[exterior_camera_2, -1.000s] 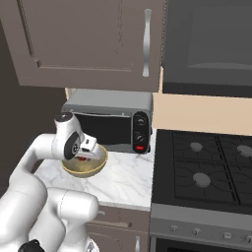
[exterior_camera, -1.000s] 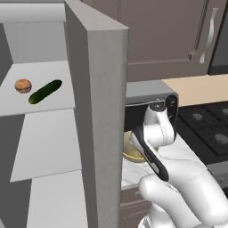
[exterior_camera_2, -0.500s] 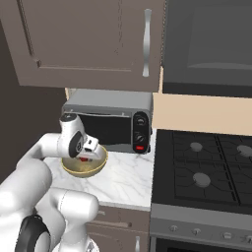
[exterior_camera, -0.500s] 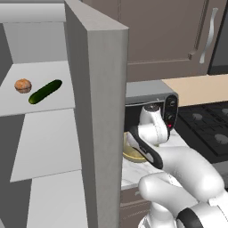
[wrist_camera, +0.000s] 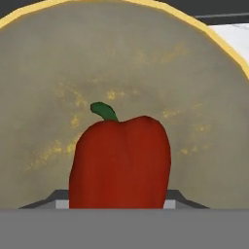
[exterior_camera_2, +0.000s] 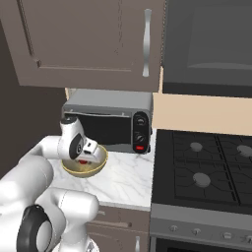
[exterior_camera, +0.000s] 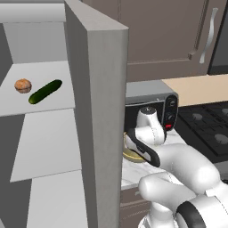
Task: Take the cucumber, bell pepper, and tangerine from the freezer and place them in the bowl on the counter.
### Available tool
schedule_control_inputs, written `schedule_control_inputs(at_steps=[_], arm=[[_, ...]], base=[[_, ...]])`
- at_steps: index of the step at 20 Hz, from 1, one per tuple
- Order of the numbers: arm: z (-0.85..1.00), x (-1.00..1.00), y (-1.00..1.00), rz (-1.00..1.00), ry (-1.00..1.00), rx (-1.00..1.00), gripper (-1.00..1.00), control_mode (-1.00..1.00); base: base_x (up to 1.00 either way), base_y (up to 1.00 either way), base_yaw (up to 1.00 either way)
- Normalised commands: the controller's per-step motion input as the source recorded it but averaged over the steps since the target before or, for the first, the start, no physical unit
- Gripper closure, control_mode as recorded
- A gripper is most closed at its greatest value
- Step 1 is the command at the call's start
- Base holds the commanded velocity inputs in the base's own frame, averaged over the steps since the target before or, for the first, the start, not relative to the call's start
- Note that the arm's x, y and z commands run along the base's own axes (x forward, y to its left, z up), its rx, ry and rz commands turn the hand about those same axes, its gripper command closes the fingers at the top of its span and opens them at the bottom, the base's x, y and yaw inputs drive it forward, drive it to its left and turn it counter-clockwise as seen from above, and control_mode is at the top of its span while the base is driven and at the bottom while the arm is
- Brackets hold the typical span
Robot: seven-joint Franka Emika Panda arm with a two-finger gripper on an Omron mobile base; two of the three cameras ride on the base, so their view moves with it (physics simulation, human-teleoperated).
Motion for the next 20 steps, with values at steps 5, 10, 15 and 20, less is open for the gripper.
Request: schedule_control_inputs(at_steps=[5,10,15,20], arm=[[-0.27,0.02,0.06,0.00,0.01,0.00,1.00,-1.00],[-0.16,0.00,0.02,0.00,0.00,0.00,1.00,-1.00],[-0.03,0.00,0.00,0.00,0.00,0.00,-1.00,-1.00],[0.00,0.00,0.00,0.00,0.00,0.00,-1.00,-1.00]], base=[[0.00,0.00,0.00],[0.00,0.00,0.00],[0.00,0.00,0.00],[0.00,0.00,0.00]])
